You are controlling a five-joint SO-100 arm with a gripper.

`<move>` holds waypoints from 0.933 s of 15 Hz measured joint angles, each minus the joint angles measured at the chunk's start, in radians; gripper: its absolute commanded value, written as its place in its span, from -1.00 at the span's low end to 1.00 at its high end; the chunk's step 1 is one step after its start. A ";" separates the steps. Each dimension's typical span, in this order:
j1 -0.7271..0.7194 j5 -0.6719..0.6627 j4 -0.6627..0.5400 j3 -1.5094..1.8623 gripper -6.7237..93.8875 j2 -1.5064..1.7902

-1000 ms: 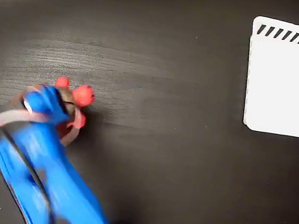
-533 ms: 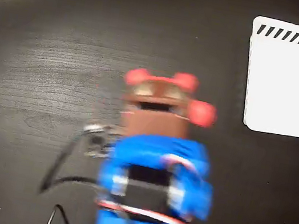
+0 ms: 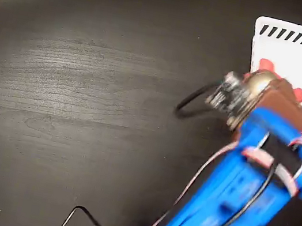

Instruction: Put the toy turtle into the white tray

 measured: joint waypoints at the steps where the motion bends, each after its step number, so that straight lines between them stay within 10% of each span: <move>1: 0.021 0.023 0.003 -0.095 -0.87 -0.091; 12: 0.063 0.041 0.006 -0.689 -0.85 -0.729; 14: 0.061 0.037 0.006 -0.689 -0.61 -0.747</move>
